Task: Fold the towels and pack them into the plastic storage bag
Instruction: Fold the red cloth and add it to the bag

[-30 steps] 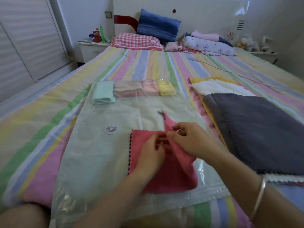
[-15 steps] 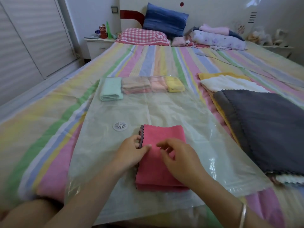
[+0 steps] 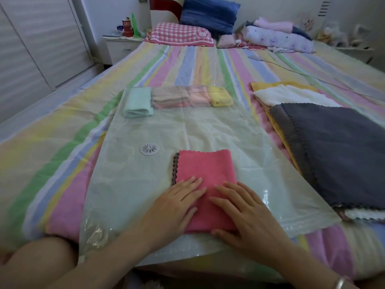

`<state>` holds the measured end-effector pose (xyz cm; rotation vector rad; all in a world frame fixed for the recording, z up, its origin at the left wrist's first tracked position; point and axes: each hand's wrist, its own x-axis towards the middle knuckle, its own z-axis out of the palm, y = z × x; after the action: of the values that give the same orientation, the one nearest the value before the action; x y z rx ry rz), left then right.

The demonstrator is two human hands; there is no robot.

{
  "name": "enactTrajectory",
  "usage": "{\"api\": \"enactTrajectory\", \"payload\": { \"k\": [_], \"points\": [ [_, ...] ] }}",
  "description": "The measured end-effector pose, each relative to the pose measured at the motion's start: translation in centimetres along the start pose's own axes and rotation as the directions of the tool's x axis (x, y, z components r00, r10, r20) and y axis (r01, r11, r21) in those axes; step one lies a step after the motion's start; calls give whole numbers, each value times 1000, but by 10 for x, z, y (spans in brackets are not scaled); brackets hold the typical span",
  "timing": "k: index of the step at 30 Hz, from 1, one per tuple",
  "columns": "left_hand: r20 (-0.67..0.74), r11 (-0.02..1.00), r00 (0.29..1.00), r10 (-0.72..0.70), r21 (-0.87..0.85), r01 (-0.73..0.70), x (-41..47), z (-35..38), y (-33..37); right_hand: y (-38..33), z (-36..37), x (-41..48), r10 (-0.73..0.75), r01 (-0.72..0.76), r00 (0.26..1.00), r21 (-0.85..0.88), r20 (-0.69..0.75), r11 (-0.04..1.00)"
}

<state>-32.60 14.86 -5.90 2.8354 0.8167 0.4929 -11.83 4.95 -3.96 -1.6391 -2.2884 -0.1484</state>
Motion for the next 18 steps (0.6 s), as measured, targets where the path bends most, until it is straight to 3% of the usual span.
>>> {"api": "enactTrajectory", "payload": {
  "k": [3, 5, 8, 10, 13, 15, 18],
  "points": [
    [-25, 983, 1000, -9, -181, 4, -2, -1, -4, 3, -2, -7, -78, 77, 997, -37, -5, 996],
    [-37, 927, 997, -72, -371, 53, 1, -8, -3, 2, 0, -7, -140, 137, 989, -67, -38, 988],
    [-58, 853, 986, -157, -511, 106, 3, -21, 7, -1, 1, -5, -205, 193, 970, -96, -132, 976],
    [4, 780, 983, -184, -608, 148, 2, -33, 14, -3, -6, -3, -122, 119, 971, -26, -205, 993],
    [146, 688, 975, -168, -691, 222, -1, -48, 19, -3, -26, 4, 135, -98, 970, 181, -202, 979],
    [196, 683, 969, -149, -689, 245, 0, -54, 20, 0, -38, 10, 262, -225, 957, 253, -125, 941],
    [152, 693, 967, -203, -676, 252, 4, -53, 26, 4, -50, 22, 367, -380, 925, 276, 98, 883]
  ]
}}
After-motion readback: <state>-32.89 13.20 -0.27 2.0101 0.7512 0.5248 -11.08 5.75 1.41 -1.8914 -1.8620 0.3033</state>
